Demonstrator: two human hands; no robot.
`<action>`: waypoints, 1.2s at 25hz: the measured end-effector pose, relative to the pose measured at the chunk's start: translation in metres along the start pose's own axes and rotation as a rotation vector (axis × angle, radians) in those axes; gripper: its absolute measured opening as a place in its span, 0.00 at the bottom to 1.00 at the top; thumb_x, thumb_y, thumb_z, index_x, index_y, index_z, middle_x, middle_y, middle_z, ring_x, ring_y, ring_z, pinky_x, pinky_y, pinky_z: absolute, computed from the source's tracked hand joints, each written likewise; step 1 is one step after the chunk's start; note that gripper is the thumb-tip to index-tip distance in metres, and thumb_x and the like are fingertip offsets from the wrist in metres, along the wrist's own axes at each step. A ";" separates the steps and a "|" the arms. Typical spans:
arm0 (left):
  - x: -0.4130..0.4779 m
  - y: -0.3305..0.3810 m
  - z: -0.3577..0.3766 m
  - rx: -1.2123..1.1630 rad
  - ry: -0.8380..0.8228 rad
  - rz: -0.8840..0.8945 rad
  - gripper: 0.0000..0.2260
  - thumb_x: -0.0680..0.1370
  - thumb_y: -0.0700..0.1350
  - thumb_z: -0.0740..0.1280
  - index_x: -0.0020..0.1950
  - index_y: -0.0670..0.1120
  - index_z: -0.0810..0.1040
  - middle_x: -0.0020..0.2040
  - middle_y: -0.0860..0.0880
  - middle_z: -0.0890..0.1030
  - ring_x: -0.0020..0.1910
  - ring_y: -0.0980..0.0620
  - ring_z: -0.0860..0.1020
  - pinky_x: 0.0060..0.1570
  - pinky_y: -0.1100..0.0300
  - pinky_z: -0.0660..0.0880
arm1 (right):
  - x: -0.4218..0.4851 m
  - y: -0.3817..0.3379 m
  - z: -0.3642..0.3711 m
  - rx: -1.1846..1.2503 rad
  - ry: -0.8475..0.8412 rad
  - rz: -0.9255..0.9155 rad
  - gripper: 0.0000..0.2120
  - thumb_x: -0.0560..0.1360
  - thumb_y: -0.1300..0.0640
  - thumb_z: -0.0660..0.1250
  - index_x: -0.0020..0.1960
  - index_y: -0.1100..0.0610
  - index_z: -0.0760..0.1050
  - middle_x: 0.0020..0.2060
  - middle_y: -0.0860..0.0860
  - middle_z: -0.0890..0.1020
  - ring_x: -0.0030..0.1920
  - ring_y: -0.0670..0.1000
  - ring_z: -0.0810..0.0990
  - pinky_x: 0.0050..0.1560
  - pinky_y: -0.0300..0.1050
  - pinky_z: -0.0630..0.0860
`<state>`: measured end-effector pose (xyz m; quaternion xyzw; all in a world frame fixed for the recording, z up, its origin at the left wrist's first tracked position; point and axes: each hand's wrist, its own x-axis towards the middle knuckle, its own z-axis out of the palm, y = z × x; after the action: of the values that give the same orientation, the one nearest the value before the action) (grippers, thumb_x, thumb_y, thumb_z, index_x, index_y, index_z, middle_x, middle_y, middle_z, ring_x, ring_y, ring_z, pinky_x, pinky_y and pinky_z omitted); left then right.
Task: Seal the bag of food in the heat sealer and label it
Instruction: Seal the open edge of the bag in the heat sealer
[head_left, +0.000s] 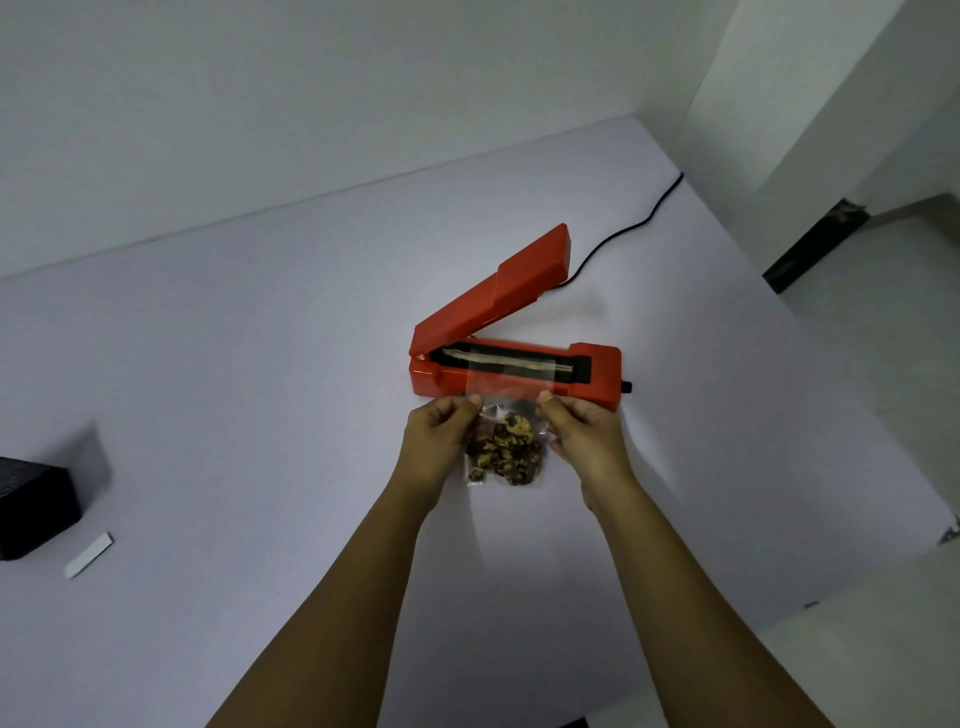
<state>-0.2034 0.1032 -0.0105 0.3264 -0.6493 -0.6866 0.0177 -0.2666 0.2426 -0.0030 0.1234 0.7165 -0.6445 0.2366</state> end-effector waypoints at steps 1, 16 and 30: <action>0.001 0.001 0.000 -0.002 0.006 0.003 0.11 0.79 0.45 0.62 0.39 0.45 0.79 0.37 0.50 0.81 0.39 0.55 0.80 0.41 0.64 0.77 | 0.000 -0.002 0.001 -0.004 0.001 0.002 0.04 0.74 0.56 0.68 0.41 0.52 0.80 0.42 0.51 0.83 0.46 0.50 0.81 0.46 0.44 0.76; 0.010 -0.004 0.005 -0.005 0.055 -0.067 0.12 0.79 0.45 0.62 0.45 0.39 0.80 0.44 0.43 0.83 0.46 0.48 0.81 0.47 0.57 0.78 | -0.026 -0.108 -0.005 -0.419 0.359 -1.039 0.14 0.79 0.57 0.56 0.58 0.64 0.72 0.53 0.53 0.77 0.56 0.47 0.75 0.59 0.37 0.72; 0.012 -0.004 0.004 0.011 0.059 -0.058 0.12 0.78 0.46 0.64 0.41 0.39 0.79 0.37 0.48 0.81 0.38 0.53 0.79 0.37 0.63 0.74 | -0.005 -0.117 -0.012 -1.356 -0.024 -0.849 0.28 0.78 0.45 0.40 0.74 0.56 0.54 0.75 0.51 0.57 0.76 0.49 0.49 0.73 0.53 0.44</action>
<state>-0.2135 0.1020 -0.0193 0.3653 -0.6425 -0.6735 0.0151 -0.3206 0.2392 0.1017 -0.3376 0.9355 -0.1046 0.0024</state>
